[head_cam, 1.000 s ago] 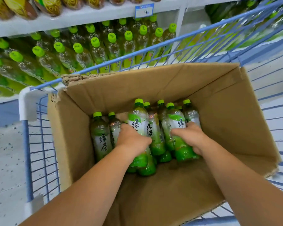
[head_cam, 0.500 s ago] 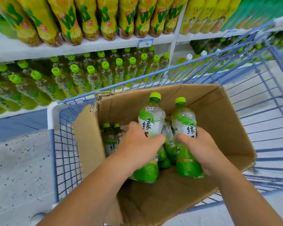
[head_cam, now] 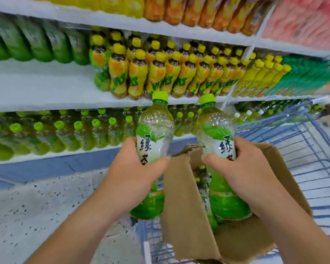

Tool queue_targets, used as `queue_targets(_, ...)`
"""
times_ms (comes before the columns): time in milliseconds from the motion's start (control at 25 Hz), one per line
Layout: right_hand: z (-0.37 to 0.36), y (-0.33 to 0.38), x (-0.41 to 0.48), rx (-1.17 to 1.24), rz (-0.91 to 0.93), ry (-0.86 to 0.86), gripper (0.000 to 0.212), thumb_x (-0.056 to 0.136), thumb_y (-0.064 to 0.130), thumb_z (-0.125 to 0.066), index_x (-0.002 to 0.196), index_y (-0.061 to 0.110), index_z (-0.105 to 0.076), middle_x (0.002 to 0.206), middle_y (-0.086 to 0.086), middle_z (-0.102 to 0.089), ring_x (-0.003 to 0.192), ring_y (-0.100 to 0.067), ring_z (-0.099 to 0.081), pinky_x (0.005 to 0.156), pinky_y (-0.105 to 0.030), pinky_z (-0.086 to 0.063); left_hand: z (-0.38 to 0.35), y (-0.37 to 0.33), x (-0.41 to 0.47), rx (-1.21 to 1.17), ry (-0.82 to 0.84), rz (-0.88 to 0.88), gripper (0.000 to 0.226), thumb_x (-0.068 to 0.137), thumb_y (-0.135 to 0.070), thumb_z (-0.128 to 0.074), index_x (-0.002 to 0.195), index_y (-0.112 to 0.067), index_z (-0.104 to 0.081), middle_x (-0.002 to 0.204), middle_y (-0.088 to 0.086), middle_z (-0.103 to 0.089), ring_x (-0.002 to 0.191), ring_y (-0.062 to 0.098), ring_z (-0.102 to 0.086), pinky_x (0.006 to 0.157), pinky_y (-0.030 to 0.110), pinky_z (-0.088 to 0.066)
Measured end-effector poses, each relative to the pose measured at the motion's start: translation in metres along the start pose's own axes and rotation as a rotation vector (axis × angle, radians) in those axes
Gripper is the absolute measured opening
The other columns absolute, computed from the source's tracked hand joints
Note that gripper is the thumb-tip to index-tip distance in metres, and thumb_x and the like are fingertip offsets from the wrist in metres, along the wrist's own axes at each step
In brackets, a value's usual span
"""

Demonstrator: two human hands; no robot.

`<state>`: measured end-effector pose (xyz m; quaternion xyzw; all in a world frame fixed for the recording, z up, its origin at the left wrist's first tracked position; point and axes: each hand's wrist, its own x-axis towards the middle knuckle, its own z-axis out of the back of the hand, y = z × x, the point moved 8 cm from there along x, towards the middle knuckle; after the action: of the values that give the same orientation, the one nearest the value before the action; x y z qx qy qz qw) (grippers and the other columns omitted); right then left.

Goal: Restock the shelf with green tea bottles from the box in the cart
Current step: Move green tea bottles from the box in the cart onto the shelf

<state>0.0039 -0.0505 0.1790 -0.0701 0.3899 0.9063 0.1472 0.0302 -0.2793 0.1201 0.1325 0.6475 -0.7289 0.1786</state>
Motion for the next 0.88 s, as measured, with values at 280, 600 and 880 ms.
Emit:
queue_targets(280,-0.166,0.127,-0.038,-0.01,0.1,0.202,0.02,0.076,0.032,-0.08,0.089,0.026,-0.066,0.077,0.003,-0.072,0.071,-0.02,-0.069,0.062,-0.036,-0.055,0.199,0.044,-0.009,-0.034,-0.194,-0.007,0.03,0.084,-0.037,-0.075,0.104,-0.034,-0.052,0.093,-0.012,-0.067,0.081,0.003,-0.064,0.062,0.025,-0.046)
queue_targets(600,-0.345,0.188,-0.029,-0.05,0.164,0.341,0.023,0.075,0.028,-0.081,0.09,0.023,-0.064,0.08,0.006,-0.068,0.071,-0.011,-0.064,0.055,-0.025,-0.044,0.36,0.117,0.018,-0.083,-0.451,0.063,0.031,0.086,-0.029,-0.074,0.106,-0.027,-0.05,0.094,-0.005,-0.065,0.083,0.008,-0.064,0.063,0.027,-0.049)
queue_targets(880,-0.439,0.217,0.029,0.089,0.153,0.406,0.024,0.077,0.028,-0.079,0.095,0.025,-0.063,0.086,0.005,-0.07,0.077,-0.012,-0.066,0.061,-0.028,-0.049,0.428,0.122,0.087,0.049,-0.553,0.043,0.043,0.083,-0.034,-0.078,0.113,-0.023,-0.049,0.092,-0.009,-0.067,0.079,0.002,-0.065,0.063,0.023,-0.049)
